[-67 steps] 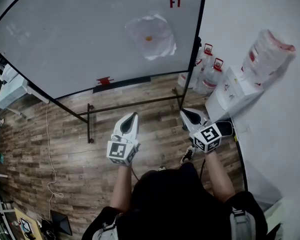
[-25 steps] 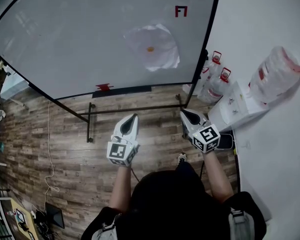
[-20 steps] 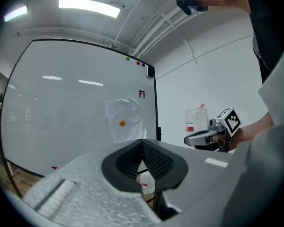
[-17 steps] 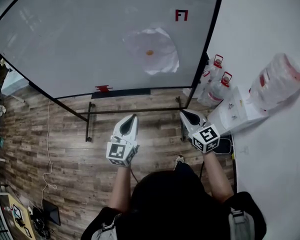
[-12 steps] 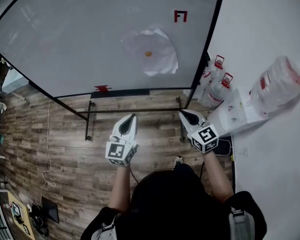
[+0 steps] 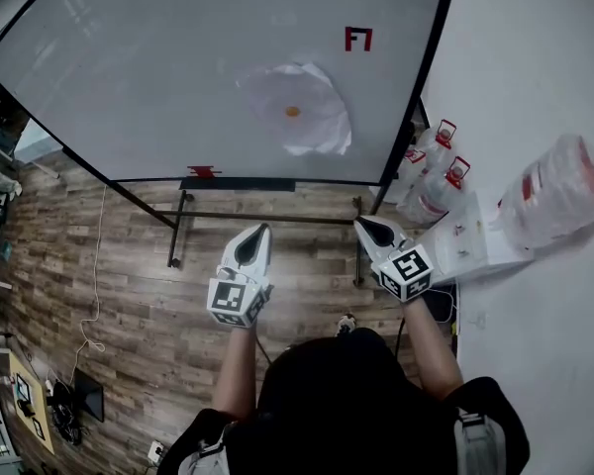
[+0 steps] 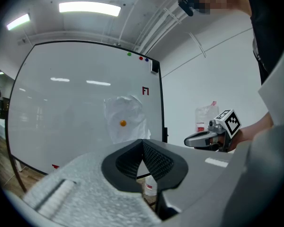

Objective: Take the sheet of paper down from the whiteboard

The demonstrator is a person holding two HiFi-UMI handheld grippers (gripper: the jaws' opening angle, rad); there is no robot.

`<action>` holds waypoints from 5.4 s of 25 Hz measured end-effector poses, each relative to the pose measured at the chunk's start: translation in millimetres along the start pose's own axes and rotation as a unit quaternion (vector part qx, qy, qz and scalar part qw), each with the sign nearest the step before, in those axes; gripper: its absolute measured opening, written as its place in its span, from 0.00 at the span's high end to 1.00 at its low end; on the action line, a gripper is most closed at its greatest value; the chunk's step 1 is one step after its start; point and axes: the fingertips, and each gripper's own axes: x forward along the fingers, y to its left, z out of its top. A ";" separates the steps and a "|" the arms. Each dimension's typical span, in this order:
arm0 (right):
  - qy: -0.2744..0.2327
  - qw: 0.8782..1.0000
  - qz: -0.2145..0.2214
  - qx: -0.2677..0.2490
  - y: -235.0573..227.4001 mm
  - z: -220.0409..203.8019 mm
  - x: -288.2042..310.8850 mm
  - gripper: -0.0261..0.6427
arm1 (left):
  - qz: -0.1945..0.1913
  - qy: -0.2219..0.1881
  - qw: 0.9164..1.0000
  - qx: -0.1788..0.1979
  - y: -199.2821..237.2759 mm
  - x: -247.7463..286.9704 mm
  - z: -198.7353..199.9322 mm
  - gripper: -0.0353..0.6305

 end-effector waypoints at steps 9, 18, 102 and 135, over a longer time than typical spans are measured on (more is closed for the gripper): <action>-0.004 0.999 0.039 0.002 -34.0 -3.2 0.5 0.96 | 0.040 0.004 0.999 0.006 -20.2 23.2 10.9 0.93; -0.016 0.998 0.054 0.015 -67.4 -7.9 -3.2 0.96 | 0.064 0.003 0.998 0.021 -36.3 41.5 8.4 0.93; -0.057 0.996 0.053 -0.039 -167.5 67.2 137.4 0.92 | 0.064 -0.046 0.996 0.037 83.6 267.3 29.3 0.74; -0.061 0.996 0.053 -0.027 -179.4 66.5 138.5 0.92 | 0.133 -0.046 0.990 0.030 84.7 277.2 40.6 0.75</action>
